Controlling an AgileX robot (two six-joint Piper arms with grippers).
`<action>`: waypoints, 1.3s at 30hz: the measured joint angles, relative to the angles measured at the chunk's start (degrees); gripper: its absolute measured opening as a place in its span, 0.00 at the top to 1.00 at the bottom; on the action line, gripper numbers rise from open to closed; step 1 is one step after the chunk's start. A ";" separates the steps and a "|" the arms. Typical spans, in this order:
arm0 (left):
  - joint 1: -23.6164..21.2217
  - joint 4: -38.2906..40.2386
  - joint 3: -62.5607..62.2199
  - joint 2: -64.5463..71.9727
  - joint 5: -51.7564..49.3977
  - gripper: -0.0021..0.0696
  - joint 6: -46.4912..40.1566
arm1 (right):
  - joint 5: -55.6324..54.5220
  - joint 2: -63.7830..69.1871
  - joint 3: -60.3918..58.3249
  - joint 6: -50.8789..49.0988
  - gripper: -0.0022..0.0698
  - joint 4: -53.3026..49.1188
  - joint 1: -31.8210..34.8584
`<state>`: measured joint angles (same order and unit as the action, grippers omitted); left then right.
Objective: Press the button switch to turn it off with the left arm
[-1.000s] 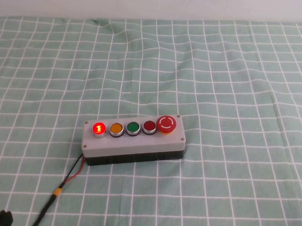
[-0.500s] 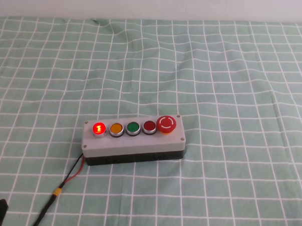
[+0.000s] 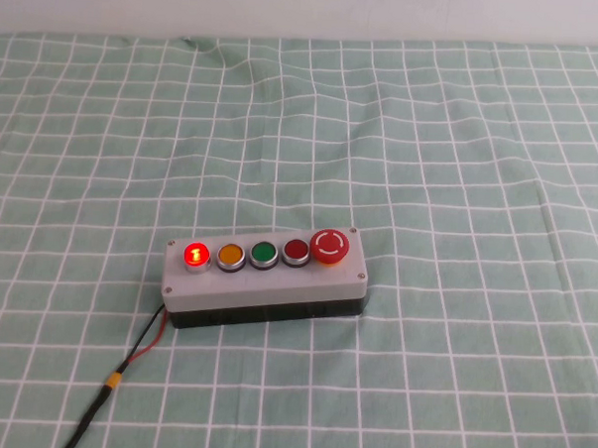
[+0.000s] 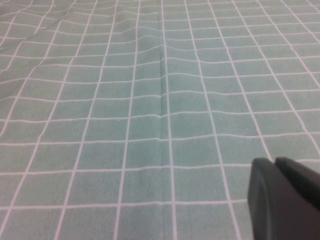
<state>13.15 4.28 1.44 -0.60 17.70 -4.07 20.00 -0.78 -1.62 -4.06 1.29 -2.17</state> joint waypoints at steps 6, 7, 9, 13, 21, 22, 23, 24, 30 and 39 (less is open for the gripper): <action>0.00 0.00 0.00 0.00 7.25 0.97 0.66 | 0.00 0.00 0.00 0.00 0.99 0.00 0.00; 0.00 0.00 0.00 0.00 10.18 0.97 1.09 | 0.00 0.00 0.00 0.00 0.99 0.00 0.00; 0.00 0.00 0.00 0.00 16.22 0.97 1.57 | 0.00 0.00 0.00 0.00 0.99 0.00 0.00; 0.00 0.07 -1.86 -0.13 22.00 0.97 1.91 | 0.00 0.00 0.00 0.00 0.99 0.00 0.00; 0.00 0.07 -19.37 0.04 5.51 0.97 1.91 | 0.00 0.00 0.00 0.00 0.99 0.00 0.00; 0.00 0.07 -22.16 0.68 2.10 0.97 1.91 | 0.00 0.00 0.00 0.00 0.99 0.00 0.00; 0.00 0.07 -24.88 1.49 -0.84 0.97 1.91 | 0.00 0.00 0.00 0.00 0.99 0.00 0.00; 0.00 0.07 -27.64 2.78 -4.64 0.97 1.91 | 0.00 0.00 0.00 0.00 0.99 0.00 0.00; 0.00 0.07 -42.79 14.48 -29.33 0.97 1.91 | 0.00 0.00 0.00 0.00 0.99 0.00 0.00; 0.00 0.07 -54.48 31.31 -43.20 0.97 2.13 | 0.00 0.00 0.00 0.00 0.99 0.00 0.00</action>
<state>13.15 4.36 -53.05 30.71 -25.50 -1.95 20.00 -0.78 -1.62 -4.06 1.29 -2.17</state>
